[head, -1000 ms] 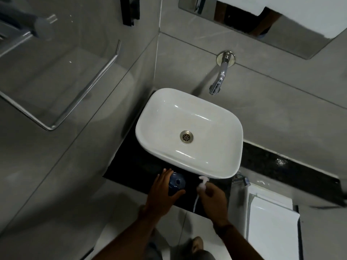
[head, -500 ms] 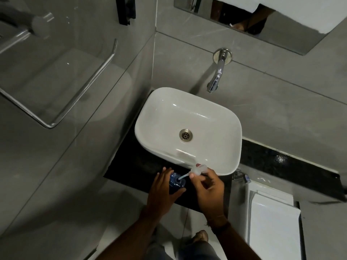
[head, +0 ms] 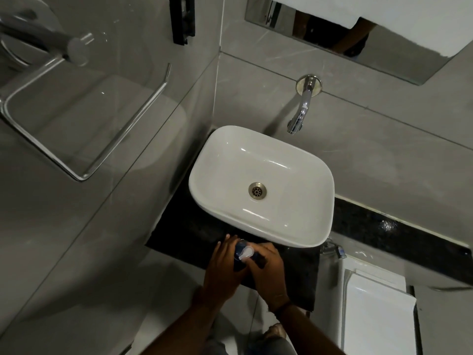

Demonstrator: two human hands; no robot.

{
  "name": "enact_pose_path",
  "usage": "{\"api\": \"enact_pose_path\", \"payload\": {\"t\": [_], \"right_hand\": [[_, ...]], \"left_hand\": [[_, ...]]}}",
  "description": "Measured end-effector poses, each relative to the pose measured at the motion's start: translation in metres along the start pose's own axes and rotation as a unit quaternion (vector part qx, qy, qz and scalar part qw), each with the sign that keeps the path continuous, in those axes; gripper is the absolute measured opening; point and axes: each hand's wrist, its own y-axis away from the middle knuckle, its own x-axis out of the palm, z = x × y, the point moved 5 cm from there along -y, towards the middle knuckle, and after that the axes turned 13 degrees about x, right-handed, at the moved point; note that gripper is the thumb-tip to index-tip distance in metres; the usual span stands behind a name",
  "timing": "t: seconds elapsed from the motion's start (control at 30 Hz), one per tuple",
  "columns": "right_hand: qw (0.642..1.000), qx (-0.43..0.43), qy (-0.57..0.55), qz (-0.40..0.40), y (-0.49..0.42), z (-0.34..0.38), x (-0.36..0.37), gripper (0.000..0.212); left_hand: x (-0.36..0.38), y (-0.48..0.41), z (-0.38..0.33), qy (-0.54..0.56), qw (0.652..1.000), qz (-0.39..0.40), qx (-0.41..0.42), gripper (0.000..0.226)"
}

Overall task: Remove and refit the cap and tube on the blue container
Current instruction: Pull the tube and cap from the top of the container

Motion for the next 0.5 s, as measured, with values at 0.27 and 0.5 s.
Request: {"api": "enact_pose_path", "payload": {"t": [0.27,0.5], "right_hand": [[0.997,0.054,0.019,0.043,-0.011,-0.009,-0.003,0.016],[0.999,0.032,0.022,0.019,-0.002,-0.004,-0.005,0.028]], "left_hand": [[-0.003,0.001,-0.002,-0.009,1.000,-0.006,0.000,0.090],[-0.004,0.001,-0.002,-0.029,0.999,-0.029,0.022,0.075]]}}
